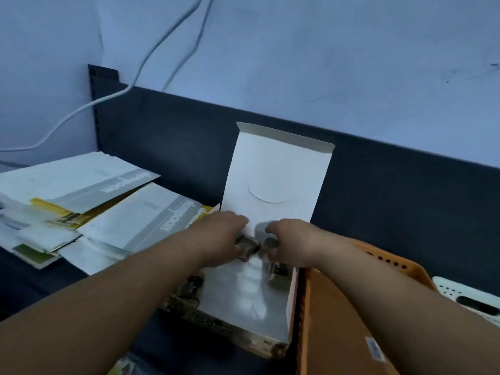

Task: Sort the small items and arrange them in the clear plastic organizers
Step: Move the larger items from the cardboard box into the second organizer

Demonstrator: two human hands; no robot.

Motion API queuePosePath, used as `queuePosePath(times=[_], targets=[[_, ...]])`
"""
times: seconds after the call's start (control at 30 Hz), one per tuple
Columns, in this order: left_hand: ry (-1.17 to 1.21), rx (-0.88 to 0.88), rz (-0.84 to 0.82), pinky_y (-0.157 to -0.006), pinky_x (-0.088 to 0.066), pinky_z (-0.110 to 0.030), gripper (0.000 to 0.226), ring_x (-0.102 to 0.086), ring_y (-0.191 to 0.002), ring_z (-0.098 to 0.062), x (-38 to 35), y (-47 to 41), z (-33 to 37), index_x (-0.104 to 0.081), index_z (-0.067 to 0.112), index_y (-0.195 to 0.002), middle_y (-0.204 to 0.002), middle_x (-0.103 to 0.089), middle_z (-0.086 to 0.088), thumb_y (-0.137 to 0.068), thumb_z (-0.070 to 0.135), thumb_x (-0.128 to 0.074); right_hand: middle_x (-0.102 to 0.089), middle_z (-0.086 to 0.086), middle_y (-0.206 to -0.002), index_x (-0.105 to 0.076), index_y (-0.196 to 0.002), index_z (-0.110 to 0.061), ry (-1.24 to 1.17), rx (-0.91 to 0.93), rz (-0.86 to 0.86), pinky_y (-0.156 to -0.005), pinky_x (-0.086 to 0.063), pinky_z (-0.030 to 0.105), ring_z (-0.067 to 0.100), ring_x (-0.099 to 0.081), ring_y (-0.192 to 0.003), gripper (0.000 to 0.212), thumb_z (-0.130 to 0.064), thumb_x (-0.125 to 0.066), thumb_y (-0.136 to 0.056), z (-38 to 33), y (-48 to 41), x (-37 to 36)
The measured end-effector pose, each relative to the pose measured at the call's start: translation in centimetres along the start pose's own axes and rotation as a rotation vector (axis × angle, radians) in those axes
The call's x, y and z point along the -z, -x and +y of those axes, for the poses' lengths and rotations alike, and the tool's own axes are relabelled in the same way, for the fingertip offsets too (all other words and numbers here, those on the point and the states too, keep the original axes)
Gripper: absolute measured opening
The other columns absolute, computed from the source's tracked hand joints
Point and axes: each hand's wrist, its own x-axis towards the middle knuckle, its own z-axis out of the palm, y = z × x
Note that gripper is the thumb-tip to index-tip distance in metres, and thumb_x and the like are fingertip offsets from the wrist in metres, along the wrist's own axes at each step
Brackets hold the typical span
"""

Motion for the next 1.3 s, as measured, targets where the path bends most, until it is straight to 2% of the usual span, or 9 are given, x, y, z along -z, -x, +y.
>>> queuePosePath(times=[0.1, 0.37, 0.57, 0.7, 0.8, 0.93, 1.03, 1.2, 1.3], targets=[[-0.04, -0.087, -0.044, -0.097, -0.042, -0.039, 0.043, -0.046, -0.12, -0.025, -0.8, -1.8, -0.1, -0.05, 0.017, -0.127, -0.128, -0.052, -0.005, -0.087, 0.033, -0.058, -0.062, 0.0, -0.111, -0.057, -0.112, -0.021, 0.035, -0.008, -0.055, -0.087, -0.051, 0.036, 0.024, -0.058, -0.104, 0.03, -0.031, -0.064, -0.085, -0.2, -0.5, -0.2], [-0.151, -0.232, -0.097, -0.082, -0.046, -0.036, 0.013, -0.053, -0.102, -0.027, -2.8, -4.2, -1.0, -0.054, 0.027, -0.093, -0.108, -0.057, -0.003, -0.082, 0.034, -0.056, -0.052, -0.014, -0.104, -0.053, -0.119, -0.034, 0.159, 0.0, -0.138, -0.078, -0.037, 0.026, 0.017, -0.054, -0.107, 0.05, -0.037, -0.076, -0.074, -0.8, -0.5, -0.6], [-0.134, -0.246, -0.022, -0.083, -0.042, -0.035, 0.008, -0.047, -0.099, -0.023, -3.4, -4.1, -1.4, -0.047, 0.028, -0.086, -0.102, -0.051, 0.0, -0.081, 0.03, -0.052, -0.054, -0.006, -0.105, -0.055, -0.117, -0.029, 0.215, -0.017, -0.061, -0.072, -0.032, 0.025, 0.021, -0.054, -0.099, 0.041, -0.029, -0.07, -0.079, -0.8, -0.1, -1.2], [0.043, -0.234, -0.014, -0.082, -0.044, -0.035, 0.016, -0.052, -0.1, -0.023, -2.9, -4.0, -1.6, -0.051, 0.026, -0.094, -0.1, -0.057, 0.003, -0.079, 0.026, -0.056, -0.059, -0.007, -0.092, -0.051, -0.112, -0.026, 0.012, -0.046, 0.009, -0.055, -0.036, 0.022, 0.013, -0.052, -0.078, 0.039, -0.027, -0.07, -0.079, -0.1, 0.2, -1.8], [0.36, -0.201, -0.054, -0.077, -0.046, -0.032, 0.026, -0.056, -0.095, -0.02, -1.6, -3.4, -1.5, -0.052, 0.028, -0.1, -0.099, -0.059, 0.006, -0.078, 0.021, -0.063, -0.061, -0.009, -0.099, -0.053, -0.115, -0.029, -0.263, -0.081, 0.102, -0.07, -0.052, 0.028, 0.012, -0.058, -0.087, 0.042, -0.025, -0.074, -0.078, 0.6, 1.0, -1.6], [0.694, -0.179, -0.023, -0.062, -0.05, -0.039, 0.035, -0.059, -0.077, -0.021, -0.2, -2.3, -0.5, -0.049, 0.029, -0.096, -0.089, -0.062, -0.001, -0.075, 0.008, -0.068, -0.062, -0.012, -0.102, -0.057, -0.118, -0.031, -0.467, -0.063, 0.24, -0.082, -0.054, 0.031, 0.006, -0.06, -0.091, 0.049, -0.019, -0.077, -0.075, 1.1, 2.8, -0.9], [0.855, -0.183, -0.005, -0.047, -0.041, -0.022, 0.038, -0.053, -0.065, -0.015, 0.9, -1.2, 1.3, -0.048, 0.021, -0.098, -0.084, -0.06, -0.005, -0.075, -0.001, -0.069, -0.061, -0.012, -0.102, -0.06, -0.114, -0.03, -0.523, -0.044, 0.315, -0.082, -0.053, 0.027, 0.005, -0.059, -0.09, 0.046, -0.019, -0.079, -0.074, 1.5, 5.1, -0.2], [0.954, -0.215, 0.029, -0.065, -0.052, -0.039, 0.039, -0.061, -0.078, -0.02, 2.2, 1.0, 5.4, -0.051, 0.027, -0.095, -0.092, -0.064, -0.006, -0.069, 0.006, -0.073, -0.059, -0.015, -0.108, -0.056, -0.119, -0.034, -0.587, -0.093, 0.413, -0.09, -0.05, 0.026, 0.002, -0.057, -0.099, 0.05, -0.025, -0.079, -0.076, 3.2, 10.3, -0.1], [0.974, -0.267, 0.022, -0.063, -0.047, -0.026, 0.047, -0.059, -0.082, -0.012, 2.8, 2.8, 9.4, -0.052, 0.029, -0.11, -0.1, -0.062, 0.002, -0.075, 0.01, -0.076, -0.057, -0.015, -0.117, -0.048, -0.13, -0.037, -0.687, -0.165, 0.467, -0.094, -0.048, 0.025, 0.002, -0.056, -0.105, 0.058, -0.025, -0.075, -0.081, 4.9, 15.1, -0.4]])
